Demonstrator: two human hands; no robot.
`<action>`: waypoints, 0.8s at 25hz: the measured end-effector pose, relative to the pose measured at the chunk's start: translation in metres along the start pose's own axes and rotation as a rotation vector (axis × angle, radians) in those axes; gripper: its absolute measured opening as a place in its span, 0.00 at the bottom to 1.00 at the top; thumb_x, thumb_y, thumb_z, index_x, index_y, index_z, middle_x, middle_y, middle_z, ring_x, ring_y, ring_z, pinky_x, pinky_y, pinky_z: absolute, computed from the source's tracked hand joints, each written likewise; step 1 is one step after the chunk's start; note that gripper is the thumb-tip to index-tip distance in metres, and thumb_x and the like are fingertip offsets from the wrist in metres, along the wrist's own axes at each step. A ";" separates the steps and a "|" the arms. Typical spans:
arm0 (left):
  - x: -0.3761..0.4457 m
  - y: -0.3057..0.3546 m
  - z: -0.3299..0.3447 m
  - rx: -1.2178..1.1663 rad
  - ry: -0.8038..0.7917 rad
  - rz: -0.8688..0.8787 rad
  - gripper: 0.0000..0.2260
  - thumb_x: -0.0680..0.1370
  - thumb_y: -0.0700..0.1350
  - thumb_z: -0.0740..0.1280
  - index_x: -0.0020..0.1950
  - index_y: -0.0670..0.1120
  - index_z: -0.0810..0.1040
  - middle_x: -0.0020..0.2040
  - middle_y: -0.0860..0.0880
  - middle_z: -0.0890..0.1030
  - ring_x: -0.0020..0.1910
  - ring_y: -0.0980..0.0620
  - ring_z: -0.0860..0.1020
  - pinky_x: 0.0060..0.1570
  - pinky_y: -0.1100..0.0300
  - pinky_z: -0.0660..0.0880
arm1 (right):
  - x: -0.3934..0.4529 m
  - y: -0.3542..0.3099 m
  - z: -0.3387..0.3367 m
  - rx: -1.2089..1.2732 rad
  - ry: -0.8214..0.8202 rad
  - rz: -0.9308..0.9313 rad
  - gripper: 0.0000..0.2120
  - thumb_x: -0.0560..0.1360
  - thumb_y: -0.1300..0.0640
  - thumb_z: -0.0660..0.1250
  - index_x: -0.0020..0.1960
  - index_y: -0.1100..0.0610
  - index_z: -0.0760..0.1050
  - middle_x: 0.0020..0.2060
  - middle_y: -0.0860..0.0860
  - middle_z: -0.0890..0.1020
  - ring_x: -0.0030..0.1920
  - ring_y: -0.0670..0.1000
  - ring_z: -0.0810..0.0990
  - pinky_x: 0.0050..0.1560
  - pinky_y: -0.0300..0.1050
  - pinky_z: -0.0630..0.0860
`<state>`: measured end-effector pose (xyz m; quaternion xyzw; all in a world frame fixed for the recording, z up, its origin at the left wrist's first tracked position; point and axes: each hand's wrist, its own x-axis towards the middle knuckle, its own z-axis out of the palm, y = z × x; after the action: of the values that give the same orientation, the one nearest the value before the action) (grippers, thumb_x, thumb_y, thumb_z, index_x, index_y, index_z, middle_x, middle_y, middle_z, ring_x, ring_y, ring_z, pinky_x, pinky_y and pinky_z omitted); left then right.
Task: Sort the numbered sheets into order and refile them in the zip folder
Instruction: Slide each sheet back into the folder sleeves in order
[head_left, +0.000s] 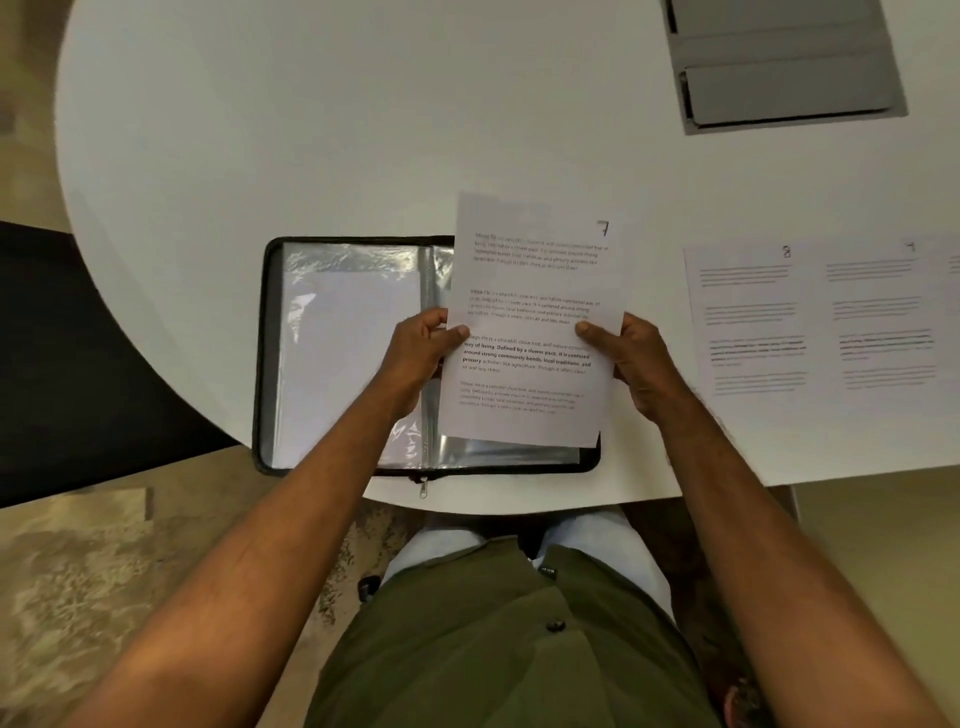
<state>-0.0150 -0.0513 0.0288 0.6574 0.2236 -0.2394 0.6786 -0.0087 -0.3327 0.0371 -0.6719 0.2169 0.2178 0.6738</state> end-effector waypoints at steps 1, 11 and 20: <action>-0.001 -0.004 -0.006 0.014 0.020 -0.004 0.09 0.81 0.41 0.69 0.62 0.44 0.82 0.52 0.45 0.87 0.48 0.47 0.87 0.44 0.54 0.83 | -0.001 0.003 0.006 -0.039 -0.027 0.017 0.13 0.76 0.57 0.75 0.61 0.53 0.82 0.52 0.49 0.88 0.52 0.51 0.87 0.49 0.46 0.83; 0.028 -0.028 -0.003 0.061 0.089 -0.060 0.05 0.81 0.42 0.69 0.55 0.45 0.82 0.51 0.45 0.87 0.47 0.47 0.87 0.45 0.53 0.83 | 0.002 0.029 0.017 -0.220 0.104 0.008 0.13 0.78 0.56 0.74 0.62 0.56 0.81 0.54 0.51 0.87 0.51 0.51 0.87 0.52 0.47 0.83; 0.074 -0.021 0.003 0.140 0.086 -0.042 0.03 0.81 0.44 0.70 0.50 0.48 0.83 0.48 0.47 0.88 0.46 0.46 0.87 0.53 0.45 0.83 | 0.024 0.034 0.018 -0.206 0.091 0.078 0.16 0.77 0.58 0.75 0.64 0.53 0.80 0.57 0.49 0.86 0.54 0.50 0.86 0.58 0.47 0.82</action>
<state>0.0296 -0.0572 -0.0331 0.7081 0.2489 -0.2404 0.6155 -0.0091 -0.3148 -0.0040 -0.7377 0.2497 0.2344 0.5818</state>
